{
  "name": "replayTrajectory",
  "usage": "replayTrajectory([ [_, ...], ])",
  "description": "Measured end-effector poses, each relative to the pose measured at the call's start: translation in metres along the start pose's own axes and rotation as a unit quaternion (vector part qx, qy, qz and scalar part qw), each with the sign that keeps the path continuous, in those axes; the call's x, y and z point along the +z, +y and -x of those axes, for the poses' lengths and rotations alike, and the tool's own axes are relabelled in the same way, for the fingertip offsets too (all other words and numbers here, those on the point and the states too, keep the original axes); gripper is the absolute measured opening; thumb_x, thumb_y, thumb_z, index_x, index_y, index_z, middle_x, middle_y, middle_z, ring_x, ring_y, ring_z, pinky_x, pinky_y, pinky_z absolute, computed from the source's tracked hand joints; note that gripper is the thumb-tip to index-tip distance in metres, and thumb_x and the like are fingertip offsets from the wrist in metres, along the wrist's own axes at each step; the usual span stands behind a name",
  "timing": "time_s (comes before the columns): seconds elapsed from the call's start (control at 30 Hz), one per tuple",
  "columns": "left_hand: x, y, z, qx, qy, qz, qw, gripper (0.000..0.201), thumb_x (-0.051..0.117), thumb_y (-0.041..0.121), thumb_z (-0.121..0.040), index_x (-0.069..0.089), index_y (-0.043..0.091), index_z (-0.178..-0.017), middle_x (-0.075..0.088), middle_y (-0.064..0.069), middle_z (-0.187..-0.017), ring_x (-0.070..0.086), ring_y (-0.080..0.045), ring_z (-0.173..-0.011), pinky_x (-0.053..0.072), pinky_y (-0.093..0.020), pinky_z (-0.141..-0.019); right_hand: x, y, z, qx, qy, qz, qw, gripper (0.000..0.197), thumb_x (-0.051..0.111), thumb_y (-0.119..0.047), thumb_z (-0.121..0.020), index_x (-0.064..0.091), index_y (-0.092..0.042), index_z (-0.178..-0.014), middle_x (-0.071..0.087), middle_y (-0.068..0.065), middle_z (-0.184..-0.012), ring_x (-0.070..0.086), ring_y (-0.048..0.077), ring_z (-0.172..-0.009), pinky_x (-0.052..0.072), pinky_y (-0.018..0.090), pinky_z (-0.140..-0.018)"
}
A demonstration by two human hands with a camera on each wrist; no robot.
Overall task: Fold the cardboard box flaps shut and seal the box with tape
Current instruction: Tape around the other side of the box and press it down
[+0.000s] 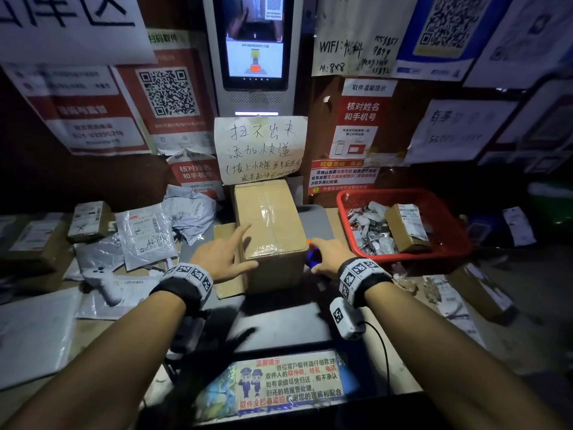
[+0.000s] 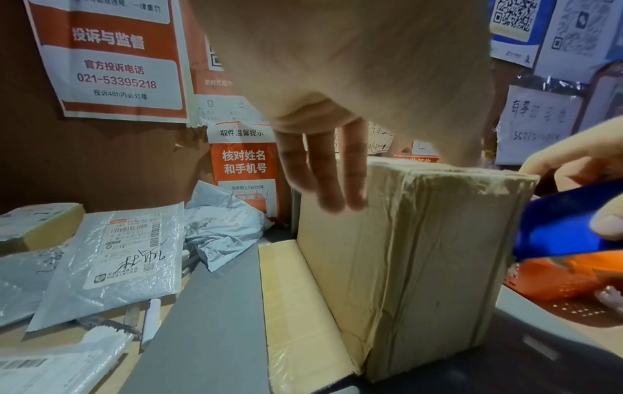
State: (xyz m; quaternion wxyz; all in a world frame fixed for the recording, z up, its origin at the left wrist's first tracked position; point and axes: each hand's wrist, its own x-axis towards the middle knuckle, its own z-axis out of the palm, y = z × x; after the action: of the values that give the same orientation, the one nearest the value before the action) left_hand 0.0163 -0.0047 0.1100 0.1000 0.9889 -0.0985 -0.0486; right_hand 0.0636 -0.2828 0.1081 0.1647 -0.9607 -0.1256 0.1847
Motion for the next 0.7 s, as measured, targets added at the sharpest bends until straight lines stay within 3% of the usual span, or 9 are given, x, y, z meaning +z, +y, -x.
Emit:
replayTrajectory([
  [0.07,-0.003,0.004,0.0,-0.012,0.049,-0.017,0.999,0.073,0.04,0.067,-0.09,0.019,0.028,-0.148,0.057,-0.001,-0.065,0.064,-0.027,-0.068,0.05,-0.034,-0.059,0.002,0.004,0.008,0.029,0.002,-0.001,1.0,0.056,0.079,-0.022,-0.071,0.045,-0.012,-0.115,0.064,0.018,-0.101,0.063,0.038,-0.092,0.055,0.046,-0.08],
  [0.2,-0.006,0.025,-0.004,0.038,0.118,0.0,0.992,0.04,0.045,0.047,-0.095,0.041,0.023,-0.128,0.063,0.0,-0.076,0.064,-0.025,-0.076,0.051,-0.036,-0.061,0.005,0.012,0.019,0.067,0.018,-0.012,0.997,0.066,0.083,-0.023,-0.071,0.036,-0.009,-0.116,0.062,0.02,-0.101,0.063,0.04,-0.092,0.055,0.048,-0.079],
  [0.3,-0.001,0.054,-0.007,0.123,0.116,0.062,0.984,0.024,0.056,0.03,-0.092,0.052,0.019,-0.114,0.063,-0.002,-0.082,0.063,-0.027,-0.077,0.052,-0.037,-0.067,0.007,0.017,0.026,0.081,0.039,-0.003,0.996,0.06,0.077,-0.023,-0.075,0.039,-0.009,-0.119,0.063,0.019,-0.106,0.062,0.039,-0.096,0.055,0.044,-0.081],
  [0.4,0.016,0.083,-0.009,0.199,0.095,0.122,0.968,0.02,0.056,0.028,-0.082,0.052,0.021,-0.101,0.065,-0.005,-0.082,0.061,-0.029,-0.073,0.055,-0.038,-0.067,0.012,0.026,0.034,0.091,0.056,-0.021,0.994,0.053,0.072,-0.022,-0.078,0.045,-0.006,-0.12,0.061,0.02,-0.114,0.06,0.039,-0.106,0.052,0.041,-0.085],
  [0.47,0.031,0.103,-0.01,0.2,0.073,0.172,0.962,0.023,0.052,0.027,-0.081,0.058,0.016,-0.1,0.069,-0.007,-0.087,0.063,-0.03,-0.078,0.054,-0.037,-0.072,0.016,0.033,0.041,0.098,0.087,-0.052,0.99,0.044,0.066,-0.017,-0.08,0.048,-0.003,-0.118,0.061,0.021,-0.113,0.059,0.04,-0.106,0.048,0.036,-0.081],
  [0.53,0.046,0.119,-0.011,0.161,0.071,0.232,0.957,0.025,0.054,0.021,-0.082,0.063,0.012,-0.104,0.071,-0.007,-0.094,0.065,-0.028,-0.087,0.051,-0.036,-0.08,0.023,0.041,0.053,0.108,0.121,-0.104,0.981,0.041,0.059,-0.01,-0.083,0.048,0.0,-0.121,0.06,0.022,-0.113,0.059,0.039,-0.103,0.04,0.031,-0.077],
  [0.7,0.081,0.137,-0.014,0.119,0.036,0.251,0.96,0.025,0.06,0.007,-0.083,0.066,0.009,-0.108,0.072,-0.009,-0.098,0.066,-0.026,-0.091,0.051,-0.035,-0.084,0.05,0.074,0.089,0.158,0.151,-0.122,0.968,0.037,0.054,-0.006,-0.087,0.048,-0.005,-0.123,0.06,0.02,-0.121,0.056,0.039,-0.112,0.045,0.04,-0.089],
])
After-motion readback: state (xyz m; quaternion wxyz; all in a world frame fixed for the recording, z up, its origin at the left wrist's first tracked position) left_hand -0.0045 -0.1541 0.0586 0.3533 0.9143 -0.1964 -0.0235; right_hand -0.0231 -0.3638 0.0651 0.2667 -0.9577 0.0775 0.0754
